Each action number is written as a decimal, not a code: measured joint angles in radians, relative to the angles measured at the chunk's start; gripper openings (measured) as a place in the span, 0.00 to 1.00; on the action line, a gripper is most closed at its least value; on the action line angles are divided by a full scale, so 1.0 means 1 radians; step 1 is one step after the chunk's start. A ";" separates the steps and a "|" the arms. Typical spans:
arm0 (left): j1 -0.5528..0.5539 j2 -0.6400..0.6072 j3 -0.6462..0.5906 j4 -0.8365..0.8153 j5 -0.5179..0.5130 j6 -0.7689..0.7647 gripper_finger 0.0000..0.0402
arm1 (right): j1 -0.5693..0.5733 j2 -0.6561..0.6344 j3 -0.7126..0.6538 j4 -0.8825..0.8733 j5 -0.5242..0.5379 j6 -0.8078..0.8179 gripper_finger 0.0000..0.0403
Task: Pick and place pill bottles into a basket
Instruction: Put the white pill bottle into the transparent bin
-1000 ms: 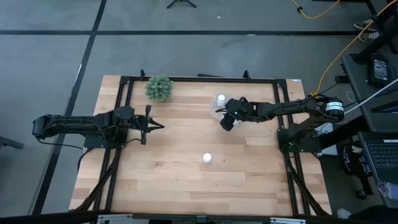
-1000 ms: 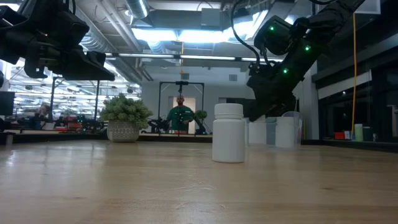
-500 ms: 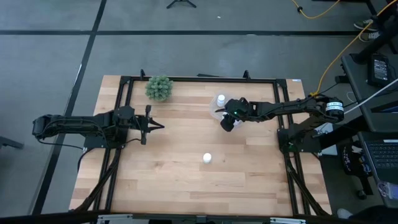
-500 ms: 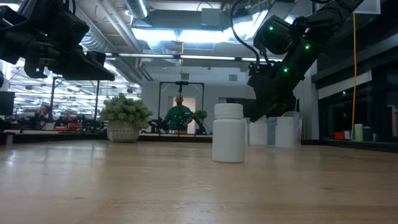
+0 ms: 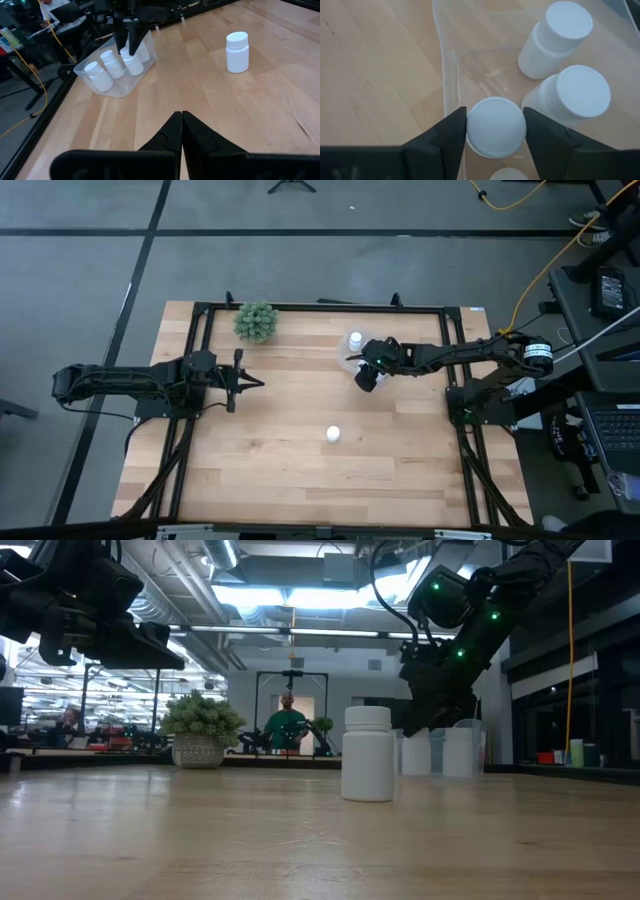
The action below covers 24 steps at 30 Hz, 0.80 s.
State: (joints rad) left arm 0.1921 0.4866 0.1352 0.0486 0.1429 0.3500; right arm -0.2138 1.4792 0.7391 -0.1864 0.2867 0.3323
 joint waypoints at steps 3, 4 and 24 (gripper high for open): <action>0.000 0.000 0.000 0.000 0.000 0.000 0.00 | 0.000 0.000 0.000 0.001 0.000 0.000 0.46; 0.000 0.000 0.000 0.000 0.000 0.000 0.00 | 0.000 0.000 0.000 0.001 0.000 0.000 0.46; 0.000 0.000 0.000 0.000 0.000 0.000 0.00 | 0.000 -0.004 0.036 -0.009 0.000 -0.060 0.54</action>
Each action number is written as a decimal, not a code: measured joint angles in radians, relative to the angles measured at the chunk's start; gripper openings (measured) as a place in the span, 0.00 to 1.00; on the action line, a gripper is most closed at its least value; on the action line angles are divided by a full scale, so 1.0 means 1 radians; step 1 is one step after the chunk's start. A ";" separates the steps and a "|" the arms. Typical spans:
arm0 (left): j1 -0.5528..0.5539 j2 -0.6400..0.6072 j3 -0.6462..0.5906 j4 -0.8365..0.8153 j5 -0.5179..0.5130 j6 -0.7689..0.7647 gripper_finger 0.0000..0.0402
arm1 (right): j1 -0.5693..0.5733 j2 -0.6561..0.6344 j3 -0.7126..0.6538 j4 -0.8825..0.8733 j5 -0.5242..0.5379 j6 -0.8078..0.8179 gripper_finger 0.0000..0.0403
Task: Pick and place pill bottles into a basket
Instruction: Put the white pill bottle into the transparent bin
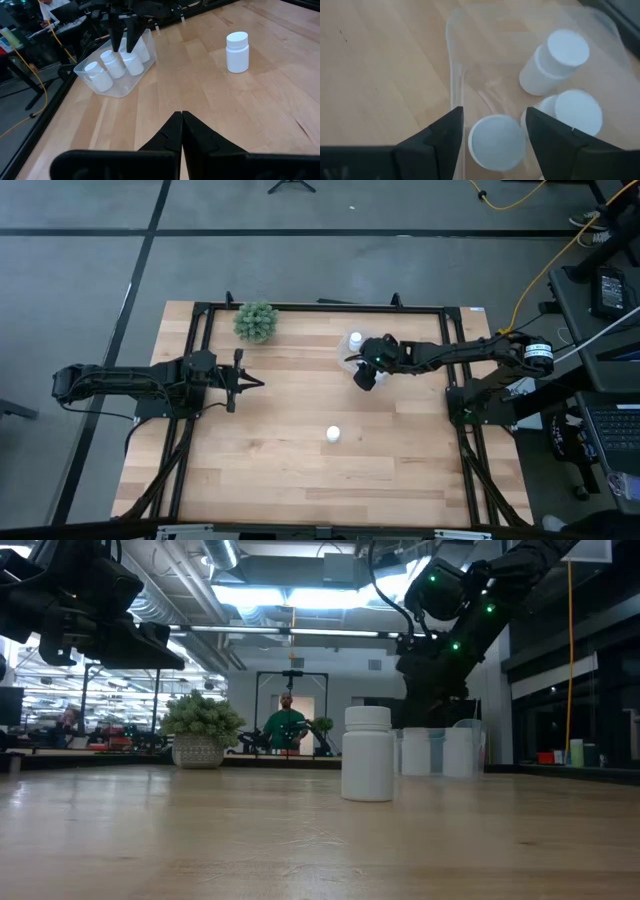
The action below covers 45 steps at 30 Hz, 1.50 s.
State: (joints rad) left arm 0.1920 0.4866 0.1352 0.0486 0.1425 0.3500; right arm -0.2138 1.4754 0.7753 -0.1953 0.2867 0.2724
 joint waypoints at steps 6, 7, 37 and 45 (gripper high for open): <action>0.000 0.000 0.000 0.000 0.000 -0.010 0.00 | 0.000 0.000 0.118 -0.189 0.000 -0.031 0.54; 0.000 0.000 0.000 0.000 0.000 -0.018 0.00 | 0.000 0.000 0.145 -0.221 0.000 -0.031 0.54; 0.000 0.000 0.000 0.096 0.034 -0.137 0.00 | 0.470 0.000 0.221 -0.123 0.087 -0.098 0.09; 0.000 0.000 0.000 0.121 0.128 -0.121 0.00 | 0.560 -0.019 0.051 0.138 0.084 -0.013 0.03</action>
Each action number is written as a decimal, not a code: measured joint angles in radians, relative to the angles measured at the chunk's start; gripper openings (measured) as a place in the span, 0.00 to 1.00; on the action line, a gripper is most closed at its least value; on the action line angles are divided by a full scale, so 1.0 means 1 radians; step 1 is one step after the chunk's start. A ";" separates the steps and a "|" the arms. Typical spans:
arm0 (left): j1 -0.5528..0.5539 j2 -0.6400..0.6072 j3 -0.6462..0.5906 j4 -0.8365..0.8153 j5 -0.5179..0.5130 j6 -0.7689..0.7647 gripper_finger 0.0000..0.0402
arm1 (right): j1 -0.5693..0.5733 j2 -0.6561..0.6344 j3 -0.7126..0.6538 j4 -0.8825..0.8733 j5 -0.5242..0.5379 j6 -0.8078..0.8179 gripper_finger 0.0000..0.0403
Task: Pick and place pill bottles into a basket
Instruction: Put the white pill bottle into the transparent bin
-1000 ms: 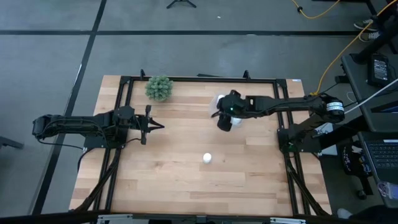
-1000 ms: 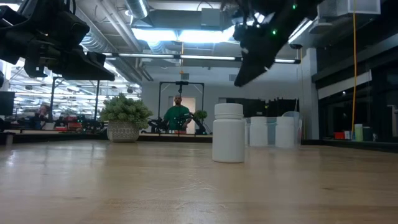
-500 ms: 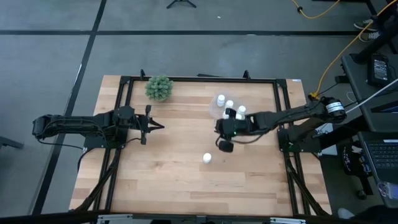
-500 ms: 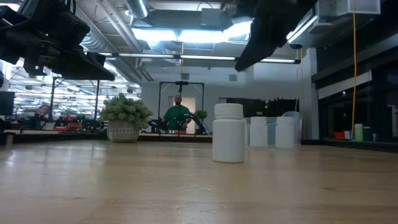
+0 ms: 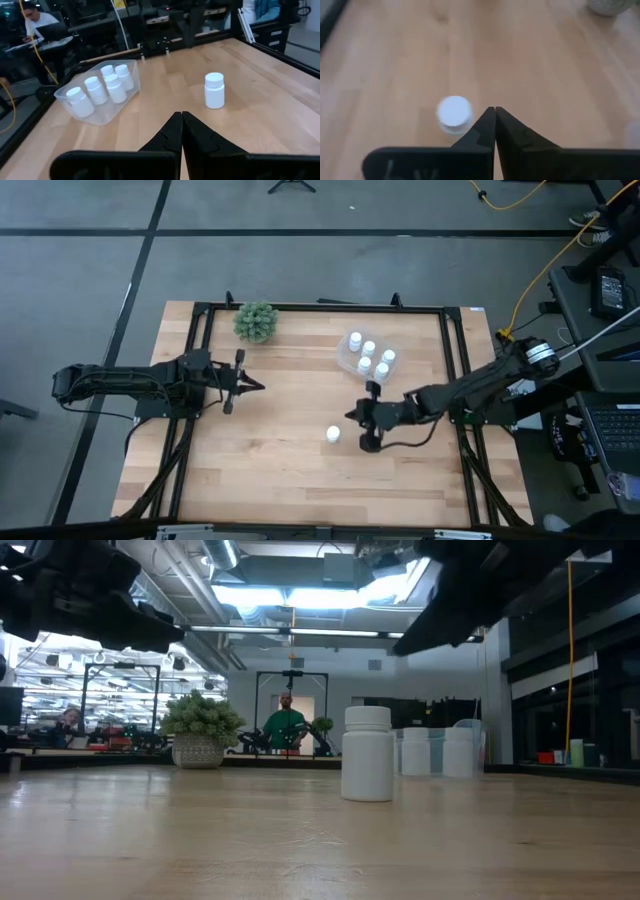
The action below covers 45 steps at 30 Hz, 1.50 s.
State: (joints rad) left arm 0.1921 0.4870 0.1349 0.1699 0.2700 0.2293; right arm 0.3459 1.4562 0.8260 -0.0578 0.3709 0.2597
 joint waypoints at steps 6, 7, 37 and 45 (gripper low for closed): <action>0.000 0.000 0.000 0.000 -0.005 -0.007 0.00 | 0.053 -0.014 -0.002 0.025 -0.006 0.088 0.02; 0.000 0.000 0.000 0.000 -0.005 -0.007 0.00 | 0.058 -0.014 -0.002 0.023 -0.007 0.103 0.02; 0.000 0.000 0.000 -0.008 -0.007 -0.044 0.00 | 0.064 0.149 -0.002 0.180 -0.076 0.129 0.79; 0.000 0.000 0.000 -0.015 -0.007 -0.052 0.00 | 0.049 0.222 -0.002 0.193 -0.076 0.130 0.79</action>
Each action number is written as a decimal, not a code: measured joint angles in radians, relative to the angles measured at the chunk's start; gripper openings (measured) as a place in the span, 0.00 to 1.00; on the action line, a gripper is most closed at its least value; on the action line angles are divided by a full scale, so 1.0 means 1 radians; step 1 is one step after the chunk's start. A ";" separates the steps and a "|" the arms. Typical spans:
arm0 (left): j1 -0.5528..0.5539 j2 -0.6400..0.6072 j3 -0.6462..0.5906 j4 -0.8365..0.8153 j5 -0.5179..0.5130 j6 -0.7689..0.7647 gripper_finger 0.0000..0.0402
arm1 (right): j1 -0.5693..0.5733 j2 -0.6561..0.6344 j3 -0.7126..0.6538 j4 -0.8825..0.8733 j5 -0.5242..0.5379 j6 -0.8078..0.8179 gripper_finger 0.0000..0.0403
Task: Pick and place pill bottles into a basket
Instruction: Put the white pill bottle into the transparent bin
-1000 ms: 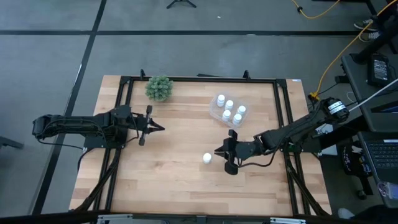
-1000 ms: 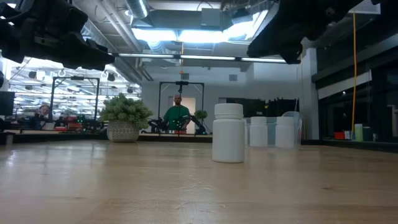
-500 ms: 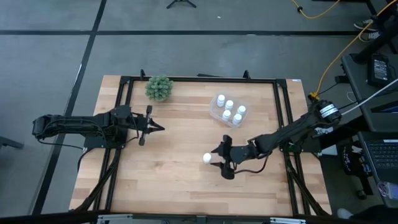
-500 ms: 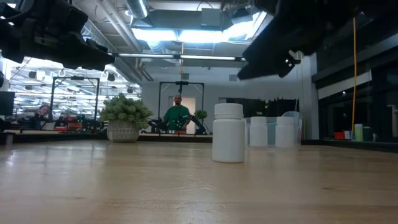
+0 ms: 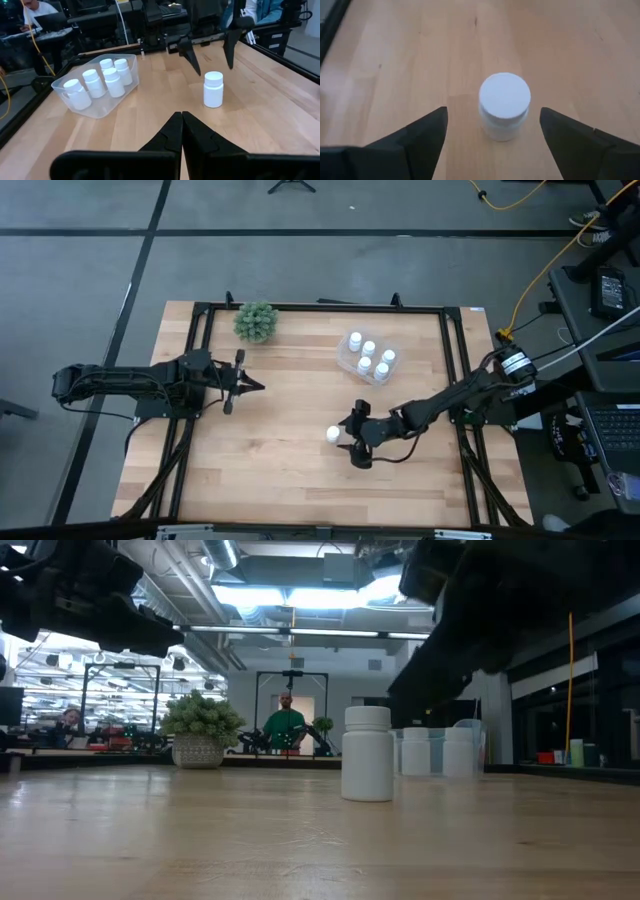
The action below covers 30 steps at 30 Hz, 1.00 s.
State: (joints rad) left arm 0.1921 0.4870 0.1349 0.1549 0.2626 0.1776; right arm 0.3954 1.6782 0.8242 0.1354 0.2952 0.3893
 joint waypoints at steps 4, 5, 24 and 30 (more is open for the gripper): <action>0.000 0.000 0.000 -0.001 0.000 0.000 0.00 | -0.017 0.040 0.000 0.042 0.003 -0.002 0.79; 0.000 0.000 0.000 -0.001 0.000 0.000 0.00 | -0.021 0.046 0.000 0.042 0.003 -0.002 0.79; 0.000 0.000 0.000 -0.001 0.000 0.000 0.00 | -0.034 0.056 0.000 0.081 0.010 -0.029 0.79; 0.000 0.000 0.000 -0.001 0.000 0.000 0.00 | -0.034 0.079 0.000 0.109 0.010 -0.032 0.79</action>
State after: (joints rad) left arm 0.1918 0.4870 0.1349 0.1535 0.2626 0.1776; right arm 0.3618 1.7577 0.8246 0.2446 0.3051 0.3570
